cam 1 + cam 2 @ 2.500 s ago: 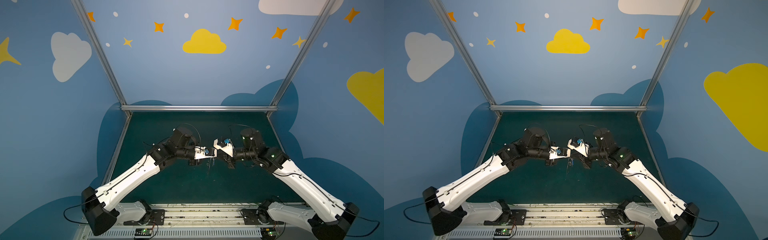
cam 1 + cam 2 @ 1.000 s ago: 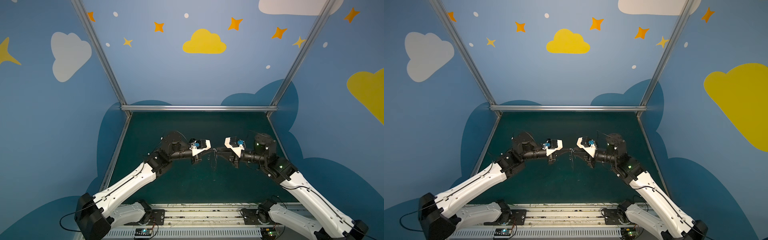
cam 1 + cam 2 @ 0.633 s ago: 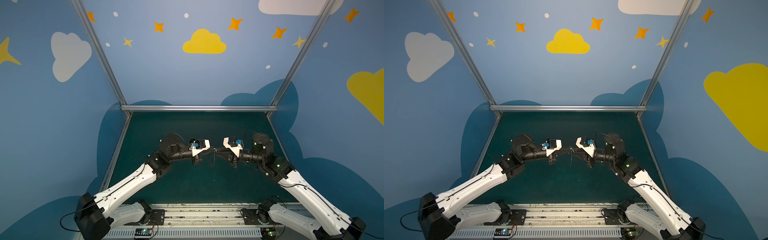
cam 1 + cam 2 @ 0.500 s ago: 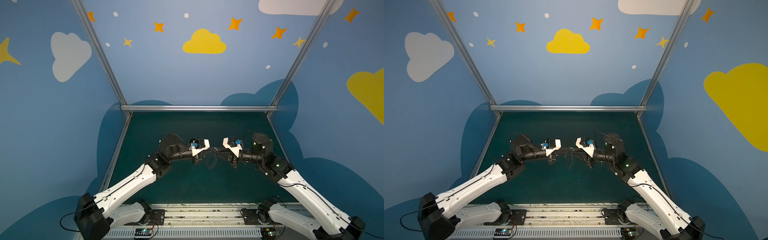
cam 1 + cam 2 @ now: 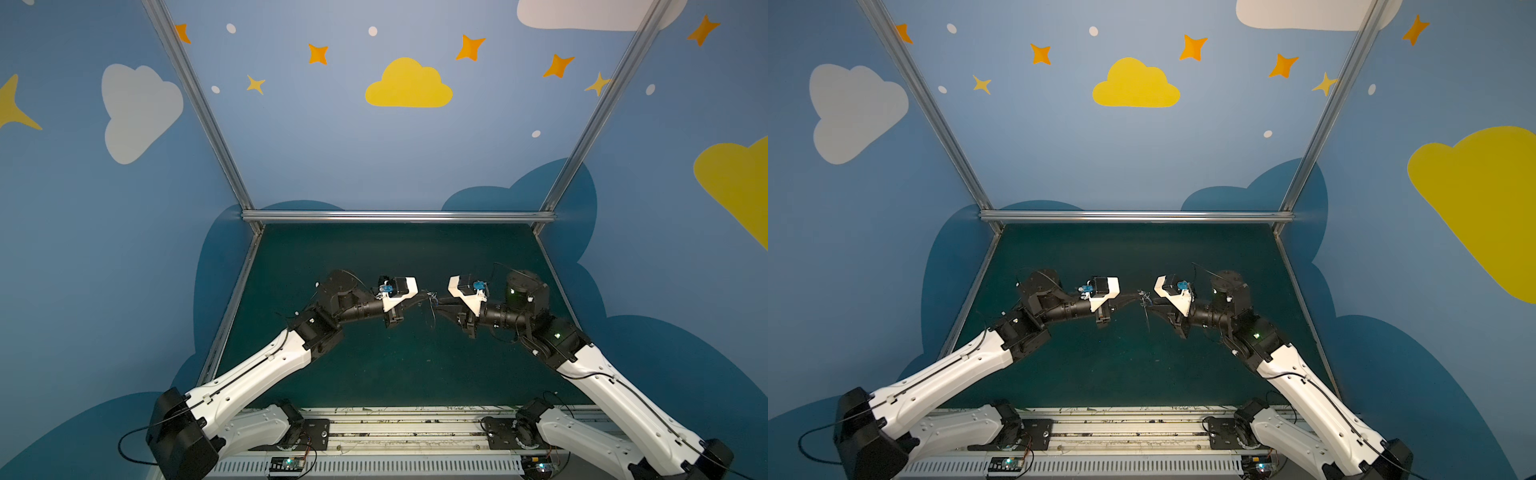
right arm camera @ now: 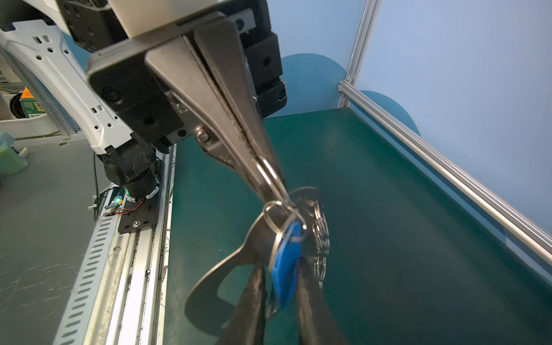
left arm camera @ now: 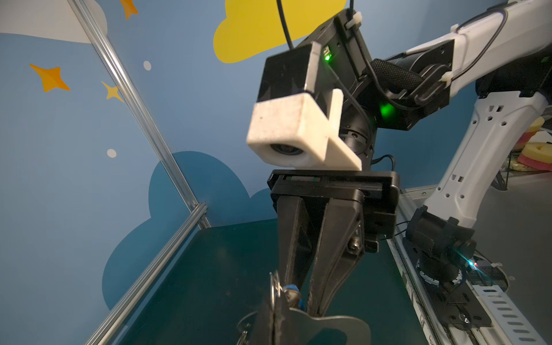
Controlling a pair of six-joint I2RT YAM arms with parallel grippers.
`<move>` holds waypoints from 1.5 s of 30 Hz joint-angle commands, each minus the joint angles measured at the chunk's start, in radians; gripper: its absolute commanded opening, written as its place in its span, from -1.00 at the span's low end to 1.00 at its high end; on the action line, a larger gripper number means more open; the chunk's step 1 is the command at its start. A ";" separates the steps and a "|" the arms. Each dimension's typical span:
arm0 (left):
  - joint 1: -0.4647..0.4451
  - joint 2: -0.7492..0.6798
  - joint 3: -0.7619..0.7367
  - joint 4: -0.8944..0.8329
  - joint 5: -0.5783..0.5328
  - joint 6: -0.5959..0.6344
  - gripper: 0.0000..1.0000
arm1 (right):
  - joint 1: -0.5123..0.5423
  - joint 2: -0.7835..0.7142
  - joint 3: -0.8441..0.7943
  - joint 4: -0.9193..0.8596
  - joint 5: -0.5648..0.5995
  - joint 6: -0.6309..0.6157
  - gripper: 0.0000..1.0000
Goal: Put the keys on the keyring
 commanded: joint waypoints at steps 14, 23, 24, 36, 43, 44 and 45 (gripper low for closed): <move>-0.010 0.008 0.010 0.091 -0.049 -0.039 -0.93 | 0.003 0.021 0.006 0.023 0.005 -0.012 -1.00; -0.010 0.016 -0.007 0.152 0.007 -0.069 -0.93 | 0.001 0.058 0.053 -0.092 -0.023 -0.113 -1.00; -0.010 0.016 -0.007 0.153 0.007 -0.072 -0.93 | 0.000 0.067 0.061 -0.108 -0.025 -0.120 -1.00; -0.010 0.014 -0.013 0.133 0.009 -0.064 -0.93 | -0.020 -0.008 0.049 -0.082 0.073 -0.160 -0.42; -0.005 0.015 -0.013 0.127 0.015 -0.062 -0.93 | -0.038 -0.070 0.042 -0.021 -0.005 -0.154 -0.39; -0.006 0.016 -0.012 0.127 0.019 -0.061 -0.93 | -0.038 -0.070 0.045 -0.010 -0.014 -0.143 -0.40; -0.005 0.017 -0.011 0.128 0.021 -0.061 -0.93 | -0.038 -0.069 0.047 0.004 -0.025 -0.130 -0.40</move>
